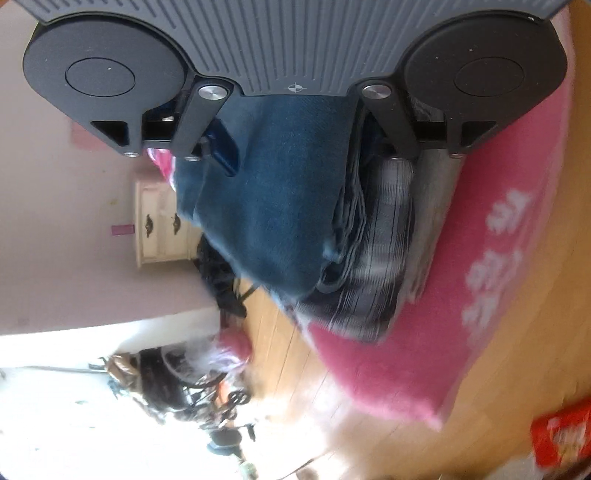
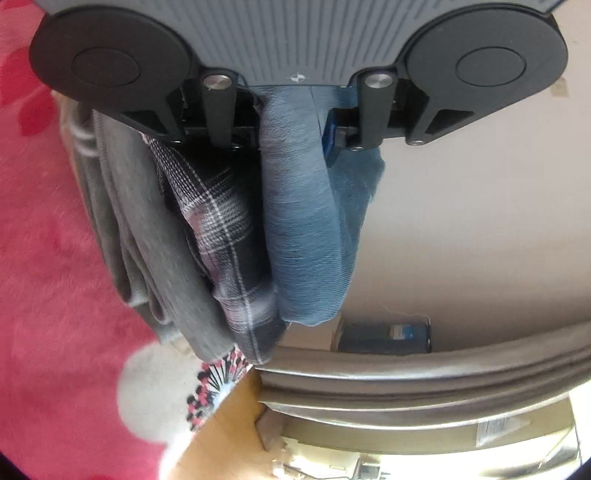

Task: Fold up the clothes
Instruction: 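Lower the jeans onto the plaid-topped clothes stack with both grippers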

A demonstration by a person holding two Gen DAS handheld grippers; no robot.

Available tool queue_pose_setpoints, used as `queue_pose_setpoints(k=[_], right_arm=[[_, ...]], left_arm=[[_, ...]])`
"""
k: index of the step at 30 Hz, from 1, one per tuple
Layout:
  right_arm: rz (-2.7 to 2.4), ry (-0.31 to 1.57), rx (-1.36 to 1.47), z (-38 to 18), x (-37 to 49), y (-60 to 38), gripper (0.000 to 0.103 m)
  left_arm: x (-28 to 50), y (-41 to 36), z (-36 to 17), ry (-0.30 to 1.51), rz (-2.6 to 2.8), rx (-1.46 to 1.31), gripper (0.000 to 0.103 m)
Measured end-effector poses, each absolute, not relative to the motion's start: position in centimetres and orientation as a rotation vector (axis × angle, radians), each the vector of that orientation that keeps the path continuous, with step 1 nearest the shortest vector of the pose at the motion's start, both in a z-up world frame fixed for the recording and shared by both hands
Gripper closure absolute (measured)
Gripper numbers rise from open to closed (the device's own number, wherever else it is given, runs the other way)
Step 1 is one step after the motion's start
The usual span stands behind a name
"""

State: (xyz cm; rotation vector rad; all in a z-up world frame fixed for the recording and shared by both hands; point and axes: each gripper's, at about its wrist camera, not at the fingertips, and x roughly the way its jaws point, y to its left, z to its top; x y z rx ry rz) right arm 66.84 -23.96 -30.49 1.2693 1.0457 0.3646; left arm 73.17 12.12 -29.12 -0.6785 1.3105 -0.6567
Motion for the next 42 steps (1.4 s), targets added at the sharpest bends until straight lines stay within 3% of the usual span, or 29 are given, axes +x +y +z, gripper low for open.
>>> queue_pose_setpoints(k=[4,8,11,14,18,22,32,37,42], right_arm=[[0.339,1.013,1.073,-27.8,66.3,-24.8,0.057],[0.274,0.912,0.881,-23.6,65.9,-25.4,0.056],[0.305,0.824,0.636,-19.8,66.3,-23.0,0.065],[0.421,0.818,0.362,-18.1,67.9,-17.8,0.076],[0.503,0.901,0.142,-20.6,70.4,-11.6,0.086],[0.458,0.926,0.139,-23.1,72.7,-9.7,0.103],[0.207,0.913,0.068,-22.8,75.8,-10.0,0.099],[0.211,0.753,0.165,-17.7,69.8,-16.8,0.097],[0.308,0.796,0.069,-16.3,62.0,-19.0,0.097]], left_arm=[[73.0,14.1,-26.7,1.227,-0.614,-0.592,0.027],[70.3,15.7,-22.3,1.033,-0.574,-0.488,0.027],[66.2,14.6,-18.7,0.867,-0.642,-0.385,0.028],[62.3,11.0,-18.1,0.815,-0.766,-0.200,0.028],[60.2,7.1,-22.5,0.906,-0.760,0.022,0.036],[59.7,6.0,-24.2,0.924,-0.744,0.090,0.034],[59.9,5.8,-25.1,0.902,-0.720,0.092,0.027],[59.6,8.0,-22.5,0.870,-0.719,-0.041,0.027],[61.4,9.1,-21.1,0.821,-0.662,-0.132,0.022]])
